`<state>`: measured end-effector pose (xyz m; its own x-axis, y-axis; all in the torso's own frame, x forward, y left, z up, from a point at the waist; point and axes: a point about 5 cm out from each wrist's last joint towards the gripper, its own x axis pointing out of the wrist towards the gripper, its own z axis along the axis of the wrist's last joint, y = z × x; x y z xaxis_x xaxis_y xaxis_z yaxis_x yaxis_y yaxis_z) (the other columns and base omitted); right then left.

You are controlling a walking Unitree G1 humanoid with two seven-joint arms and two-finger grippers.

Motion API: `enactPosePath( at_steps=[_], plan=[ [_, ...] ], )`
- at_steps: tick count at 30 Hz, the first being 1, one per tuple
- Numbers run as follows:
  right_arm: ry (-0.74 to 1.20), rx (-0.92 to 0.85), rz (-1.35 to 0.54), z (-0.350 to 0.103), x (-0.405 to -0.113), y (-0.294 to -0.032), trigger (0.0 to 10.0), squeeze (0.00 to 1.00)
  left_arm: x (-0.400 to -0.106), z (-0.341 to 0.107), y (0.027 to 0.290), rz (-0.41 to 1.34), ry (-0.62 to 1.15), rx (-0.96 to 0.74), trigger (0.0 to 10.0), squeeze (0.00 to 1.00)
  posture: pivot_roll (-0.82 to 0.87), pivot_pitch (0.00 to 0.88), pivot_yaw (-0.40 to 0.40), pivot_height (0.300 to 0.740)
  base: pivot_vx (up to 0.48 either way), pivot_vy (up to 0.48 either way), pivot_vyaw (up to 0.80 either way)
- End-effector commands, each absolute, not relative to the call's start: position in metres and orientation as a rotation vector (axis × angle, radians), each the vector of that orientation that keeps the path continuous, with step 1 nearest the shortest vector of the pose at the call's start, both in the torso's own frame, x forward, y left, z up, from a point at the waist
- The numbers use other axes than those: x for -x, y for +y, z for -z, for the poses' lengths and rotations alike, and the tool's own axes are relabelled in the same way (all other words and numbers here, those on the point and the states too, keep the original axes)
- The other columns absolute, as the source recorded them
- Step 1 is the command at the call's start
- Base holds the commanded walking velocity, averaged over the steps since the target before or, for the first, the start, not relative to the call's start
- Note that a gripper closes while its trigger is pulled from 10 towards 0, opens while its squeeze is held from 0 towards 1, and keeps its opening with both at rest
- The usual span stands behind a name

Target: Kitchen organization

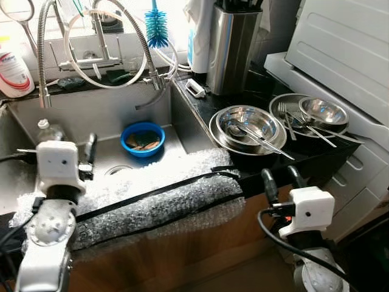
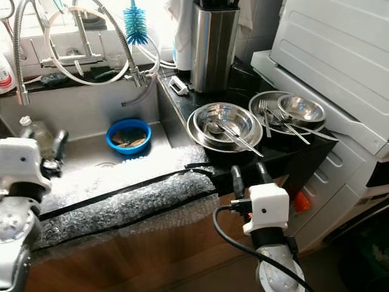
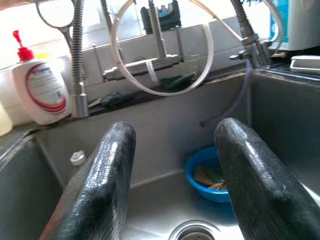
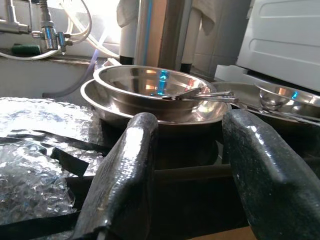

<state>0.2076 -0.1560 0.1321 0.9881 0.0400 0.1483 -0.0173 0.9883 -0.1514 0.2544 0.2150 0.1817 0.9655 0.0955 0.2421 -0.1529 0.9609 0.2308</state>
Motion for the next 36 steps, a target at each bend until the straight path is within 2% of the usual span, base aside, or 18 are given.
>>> enactPosePath(
  at_steps=[1,11,36],
  plan=[
    [-0.156,0.141,-0.018,-0.135,-0.207,-0.158,10.0,0.00,-0.257,-0.188,0.211,-0.116,-0.247,-0.267,10.0,0.00,-0.12,0.000,-0.019,0.740,0.000,0.000,0.00],
    [-0.200,0.167,0.005,-0.144,-0.218,-0.164,10.0,0.00,-0.263,-0.192,0.208,-0.115,-0.260,-0.266,10.0,0.00,-0.12,0.000,-0.020,0.740,0.000,0.000,0.00],
    [-0.191,0.232,0.115,-0.146,-0.222,-0.186,10.0,0.00,-0.266,-0.189,0.198,-0.064,-0.240,-0.296,10.0,0.00,-0.12,0.000,-0.019,0.740,0.000,0.000,0.00]
  ],
)
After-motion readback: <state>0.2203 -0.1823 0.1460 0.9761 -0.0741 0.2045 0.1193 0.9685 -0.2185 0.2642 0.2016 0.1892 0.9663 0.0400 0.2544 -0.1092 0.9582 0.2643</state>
